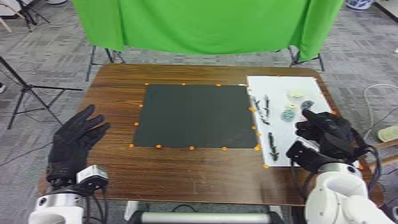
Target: Arrange flowers
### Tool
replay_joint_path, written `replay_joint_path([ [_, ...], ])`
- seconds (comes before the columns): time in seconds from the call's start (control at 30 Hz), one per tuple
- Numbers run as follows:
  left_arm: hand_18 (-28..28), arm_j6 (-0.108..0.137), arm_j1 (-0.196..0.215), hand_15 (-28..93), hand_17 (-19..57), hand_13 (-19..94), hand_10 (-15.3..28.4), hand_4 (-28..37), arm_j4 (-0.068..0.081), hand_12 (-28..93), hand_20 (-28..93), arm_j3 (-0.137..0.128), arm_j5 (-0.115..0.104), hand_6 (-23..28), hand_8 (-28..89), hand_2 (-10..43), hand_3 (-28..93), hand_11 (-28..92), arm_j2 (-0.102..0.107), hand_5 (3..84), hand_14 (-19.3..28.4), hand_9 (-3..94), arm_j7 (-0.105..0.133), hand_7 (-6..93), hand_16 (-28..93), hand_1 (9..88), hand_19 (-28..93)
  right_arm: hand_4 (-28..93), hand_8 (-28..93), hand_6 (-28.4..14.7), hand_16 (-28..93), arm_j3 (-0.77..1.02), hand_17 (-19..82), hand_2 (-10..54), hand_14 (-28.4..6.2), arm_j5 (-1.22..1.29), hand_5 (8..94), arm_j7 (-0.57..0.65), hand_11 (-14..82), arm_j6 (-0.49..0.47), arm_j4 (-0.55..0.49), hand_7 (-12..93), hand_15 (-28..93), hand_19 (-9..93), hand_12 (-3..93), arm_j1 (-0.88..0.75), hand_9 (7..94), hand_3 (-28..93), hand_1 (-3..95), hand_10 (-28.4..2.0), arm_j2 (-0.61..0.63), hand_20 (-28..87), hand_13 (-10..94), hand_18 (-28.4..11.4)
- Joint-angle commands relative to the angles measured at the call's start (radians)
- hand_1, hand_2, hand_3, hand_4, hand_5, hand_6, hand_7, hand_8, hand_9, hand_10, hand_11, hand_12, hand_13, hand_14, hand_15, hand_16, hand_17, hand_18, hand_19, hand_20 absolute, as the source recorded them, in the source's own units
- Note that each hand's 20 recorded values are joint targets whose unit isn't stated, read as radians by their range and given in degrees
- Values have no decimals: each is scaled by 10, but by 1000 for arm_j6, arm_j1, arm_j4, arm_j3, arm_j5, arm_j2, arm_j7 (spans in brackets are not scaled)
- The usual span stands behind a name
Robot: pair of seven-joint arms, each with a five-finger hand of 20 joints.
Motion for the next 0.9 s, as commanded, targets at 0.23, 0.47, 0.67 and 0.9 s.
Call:
replay_joint_path([
  [0.23, 230, 6, 9, 524, -88, 271, 194, -221, 0, 92, 7, 1, 0, 96, -110, 53, 830, 264, -5, 387, 262, 361, -5, 162, -102, 246, 612, -114, 233, -58, 242, 42, 521, -95, -46, -37, 645, 98, 189, -73, -13, 761, 567, 858, 400, -6, 932, 783, 517, -123, -19, -170, 922, -50],
  [0.47, 229, 6, 9, 522, -87, 269, 194, -220, 0, 92, 9, 1, 1, 98, -109, 53, 831, 265, -5, 392, 263, 360, -6, 161, -102, 245, 610, -143, 333, -39, 181, 31, 560, -95, -49, -70, 637, 131, 234, -40, -14, 720, 553, 765, 297, 6, 937, 770, 517, -117, -14, -63, 937, -71],
  [0.67, 229, 6, 5, 523, -87, 270, 195, -221, 2, 91, 10, 0, 3, 100, -108, 53, 830, 264, -5, 394, 262, 360, -5, 159, -102, 245, 610, -142, 366, -33, 183, 63, 559, -95, -66, -124, 700, 167, 332, -104, -18, 635, 650, 864, 274, -18, 937, 783, 530, -139, -35, -159, 937, -54],
  [0.9, 228, 8, 6, 523, -87, 269, 194, -221, 0, 91, 11, -1, 4, 102, -107, 54, 830, 265, -5, 397, 261, 361, -8, 158, -103, 245, 608, -167, 128, -68, 275, 80, 459, -95, -79, -493, 621, 415, 304, -254, -44, 829, 771, 893, 374, -50, 887, 780, 542, -152, -10, -192, 821, -26],
])
